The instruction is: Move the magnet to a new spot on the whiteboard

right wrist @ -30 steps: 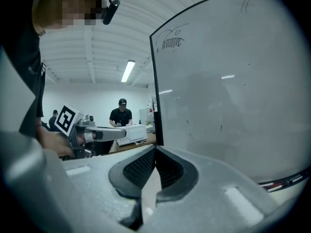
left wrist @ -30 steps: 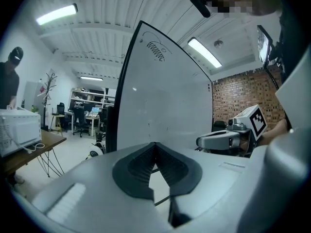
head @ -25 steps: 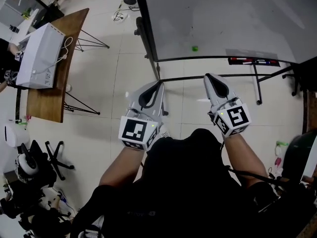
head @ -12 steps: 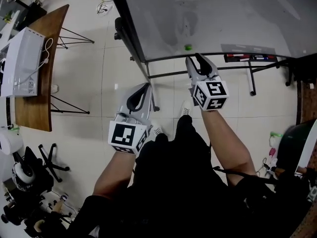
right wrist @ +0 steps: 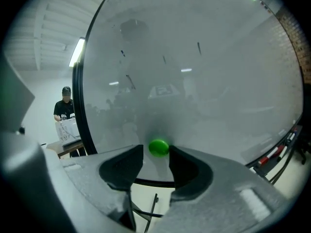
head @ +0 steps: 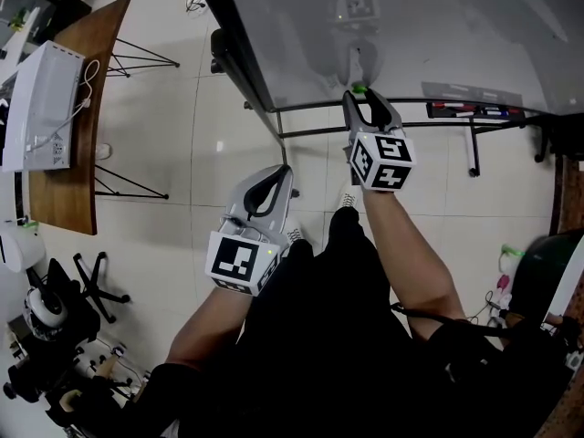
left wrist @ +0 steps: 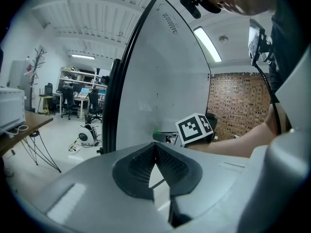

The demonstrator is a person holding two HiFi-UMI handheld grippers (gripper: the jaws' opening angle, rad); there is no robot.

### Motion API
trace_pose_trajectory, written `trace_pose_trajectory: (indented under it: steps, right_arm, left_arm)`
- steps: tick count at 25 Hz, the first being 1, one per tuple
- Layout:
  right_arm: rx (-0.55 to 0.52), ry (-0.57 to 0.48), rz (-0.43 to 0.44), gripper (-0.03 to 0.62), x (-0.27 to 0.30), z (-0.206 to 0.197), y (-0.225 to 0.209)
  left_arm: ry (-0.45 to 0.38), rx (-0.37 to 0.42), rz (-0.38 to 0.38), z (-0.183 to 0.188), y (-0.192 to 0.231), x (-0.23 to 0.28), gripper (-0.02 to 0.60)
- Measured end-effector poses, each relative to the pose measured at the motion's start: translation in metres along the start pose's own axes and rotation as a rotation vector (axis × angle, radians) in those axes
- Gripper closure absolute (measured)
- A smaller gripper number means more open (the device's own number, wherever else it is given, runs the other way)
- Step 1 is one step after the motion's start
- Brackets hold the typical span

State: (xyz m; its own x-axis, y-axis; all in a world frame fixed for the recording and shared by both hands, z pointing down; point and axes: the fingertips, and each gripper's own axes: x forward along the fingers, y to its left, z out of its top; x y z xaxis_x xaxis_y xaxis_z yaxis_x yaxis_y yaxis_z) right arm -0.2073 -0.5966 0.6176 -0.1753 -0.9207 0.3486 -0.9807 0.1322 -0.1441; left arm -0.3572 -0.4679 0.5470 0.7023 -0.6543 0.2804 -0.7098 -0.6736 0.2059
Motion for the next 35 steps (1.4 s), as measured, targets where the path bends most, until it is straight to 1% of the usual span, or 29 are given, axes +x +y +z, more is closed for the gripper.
trace_pose_trajectory:
  steps: [3, 5, 6, 14, 23, 27, 30, 33, 35]
  right_arm:
    - [0.038, 0.006, -0.031, 0.444, 0.001, 0.001, -0.002]
    - [0.056, 0.015, -0.052, 0.477, 0.001, 0.001, -0.006]
    - [0.058, 0.02, -0.059, 0.48, 0.002, 0.001, -0.007]
    - [0.0, 0.059, -0.065, 0.485, 0.002, 0.0, -0.007]
    - [-0.049, 0.08, -0.031, 0.487, 0.001, 0.0, -0.006]
    - [-0.075, 0.063, -0.006, 0.487, -0.007, 0.012, 0.002]
    - [-0.088, 0.038, 0.013, 0.487, -0.023, 0.023, 0.012]
    - [-0.088, 0.008, 0.05, 0.487, -0.044, 0.037, 0.025]
    - [-0.068, -0.016, 0.1, 0.487, -0.063, 0.048, 0.037]
  left_arm:
    - [0.005, 0.011, -0.001, 0.001, 0.002, -0.001, 0.566]
    - [0.005, 0.011, 0.005, 0.002, 0.005, -0.001, 0.566]
    - [0.003, 0.01, 0.008, 0.003, 0.006, -0.002, 0.566]
    - [-0.013, -0.001, 0.029, 0.007, 0.012, -0.012, 0.566]
    - [-0.037, 0.007, 0.041, 0.015, 0.011, -0.026, 0.566]
    - [-0.061, 0.014, 0.045, 0.022, 0.009, -0.038, 0.566]
    - [-0.086, 0.014, 0.046, 0.029, 0.007, -0.05, 0.566]
    - [-0.115, 0.02, 0.048, 0.038, 0.006, -0.062, 0.566]
    - [-0.131, 0.019, 0.046, 0.044, 0.004, -0.071, 0.566]
